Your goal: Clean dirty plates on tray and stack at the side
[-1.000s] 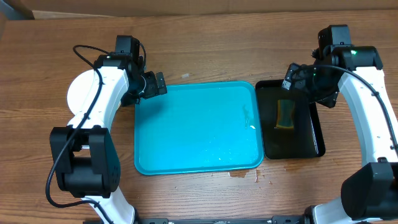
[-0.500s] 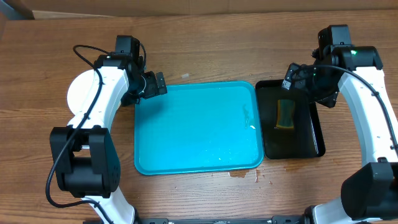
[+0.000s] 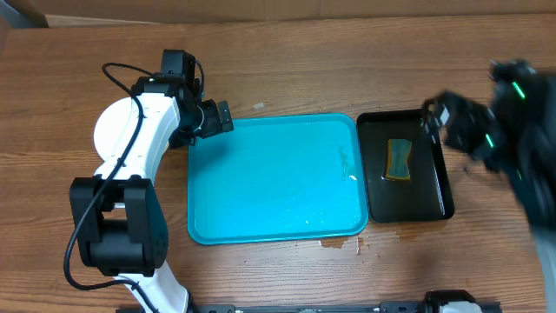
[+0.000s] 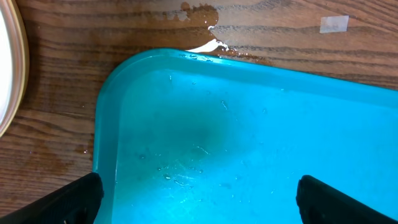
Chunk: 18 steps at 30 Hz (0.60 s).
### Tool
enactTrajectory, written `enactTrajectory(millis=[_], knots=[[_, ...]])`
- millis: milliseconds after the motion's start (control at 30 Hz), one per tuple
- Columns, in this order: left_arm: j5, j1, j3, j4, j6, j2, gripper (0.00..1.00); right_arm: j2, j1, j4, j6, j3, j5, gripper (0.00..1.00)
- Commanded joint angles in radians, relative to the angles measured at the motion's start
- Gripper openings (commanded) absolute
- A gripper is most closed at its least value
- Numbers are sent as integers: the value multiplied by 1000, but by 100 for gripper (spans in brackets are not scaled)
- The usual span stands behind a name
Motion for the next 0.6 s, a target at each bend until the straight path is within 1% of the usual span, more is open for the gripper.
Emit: enactTrajectory(millis=[0, 133, 233, 300, 400, 467, 567], knots=[[8, -8, 16, 1, 9, 3, 100, -223, 94, 26, -45, 13, 110, 100], [8, -8, 16, 1, 9, 3, 100, -425, 160, 57, -56, 0, 223, 100], [8, -8, 16, 1, 9, 3, 100, -587, 169, 126, -60, -78, 263, 100], [8, -8, 16, 1, 9, 3, 100, -686, 163, 188, -60, -166, 296, 100], [8, -8, 16, 1, 9, 2, 100, -846, 129, 304, -64, -349, 324, 100], [8, -8, 16, 1, 9, 3, 100, -940, 111, 409, -82, -487, 324, 100], [8, -8, 16, 1, 9, 3, 100, -1054, 79, 628, -81, -719, 319, 100]])
